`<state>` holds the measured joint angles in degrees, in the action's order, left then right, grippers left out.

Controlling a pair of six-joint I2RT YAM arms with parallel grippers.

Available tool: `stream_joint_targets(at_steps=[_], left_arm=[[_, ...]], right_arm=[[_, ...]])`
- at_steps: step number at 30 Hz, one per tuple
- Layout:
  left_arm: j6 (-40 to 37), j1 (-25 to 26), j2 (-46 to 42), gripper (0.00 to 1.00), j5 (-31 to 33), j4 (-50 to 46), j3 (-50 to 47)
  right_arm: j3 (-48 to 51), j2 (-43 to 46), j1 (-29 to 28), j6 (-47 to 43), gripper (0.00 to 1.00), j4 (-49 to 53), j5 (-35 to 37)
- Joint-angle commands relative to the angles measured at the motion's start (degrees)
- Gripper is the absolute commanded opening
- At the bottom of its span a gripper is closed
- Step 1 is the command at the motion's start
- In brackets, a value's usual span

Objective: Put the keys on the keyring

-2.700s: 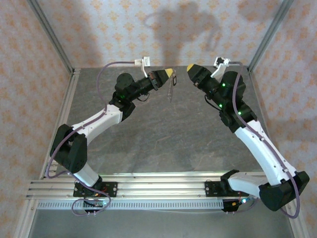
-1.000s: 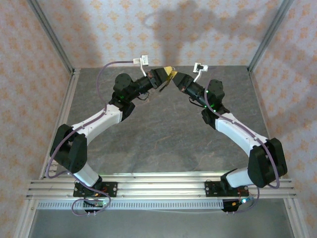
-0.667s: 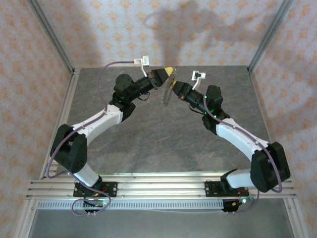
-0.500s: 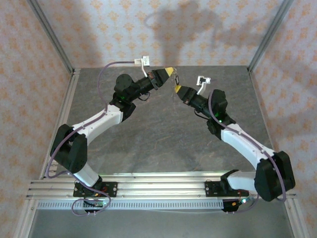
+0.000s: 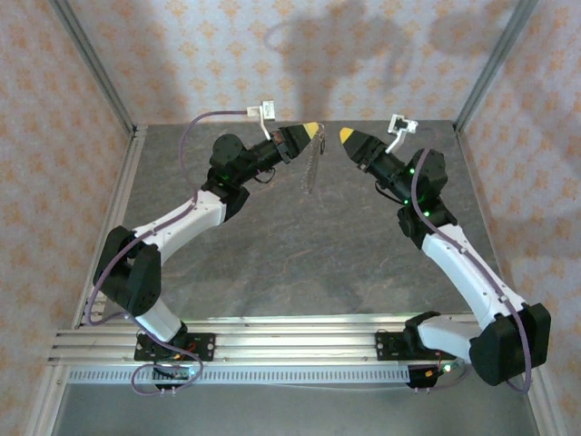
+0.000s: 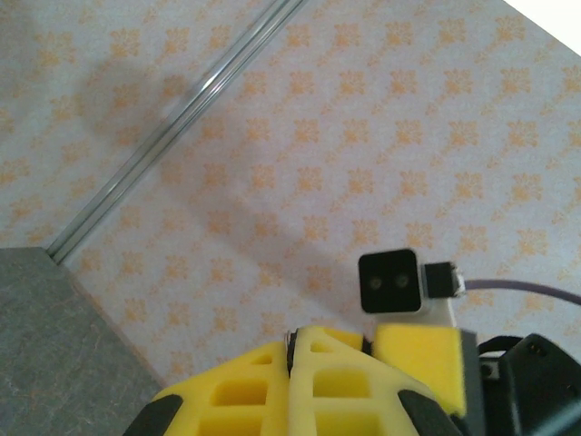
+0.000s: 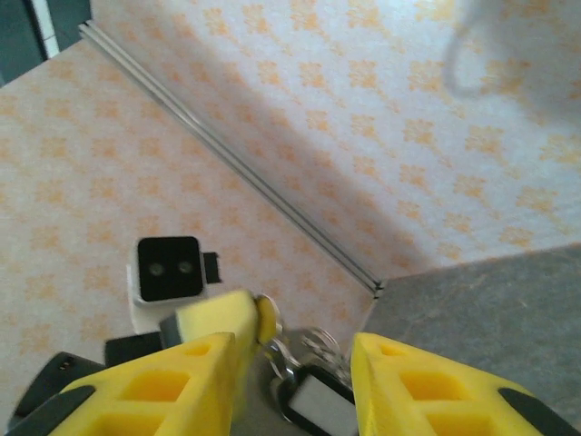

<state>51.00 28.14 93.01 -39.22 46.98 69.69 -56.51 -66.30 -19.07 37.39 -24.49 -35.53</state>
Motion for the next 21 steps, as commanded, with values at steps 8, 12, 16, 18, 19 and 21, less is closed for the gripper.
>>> stream_joint_targets(at_steps=[8,12,16,18,19,21], left_arm=[[-0.5,0.3,0.6,0.0,-1.6,2.2,3.0],[-0.6,0.3,0.7,0.0,-1.7,2.1,3.1],[-0.6,0.3,0.9,0.0,-1.7,2.1,3.3],[-0.6,0.3,1.1,0.0,-1.7,2.2,3.4],[-0.6,0.3,1.2,0.0,-1.7,2.2,3.5],[-0.5,0.3,1.4,0.0,-1.8,2.3,3.5]], right_arm=[[-4.0,-4.7,-1.8,-0.6,0.39,-3.2,-5.5],[-3.8,-5.7,-2.2,-0.8,0.38,-3.3,-5.4],[-3.8,-6.5,-2.6,-0.8,0.36,-3.7,-5.8],[-3.9,-6.6,-2.6,-0.8,0.33,-3.9,-5.9],[-3.9,-6.7,-2.6,-0.9,0.31,-3.9,-6.0],[-3.9,-6.7,-2.7,-0.9,0.28,-4.0,-6.0]])
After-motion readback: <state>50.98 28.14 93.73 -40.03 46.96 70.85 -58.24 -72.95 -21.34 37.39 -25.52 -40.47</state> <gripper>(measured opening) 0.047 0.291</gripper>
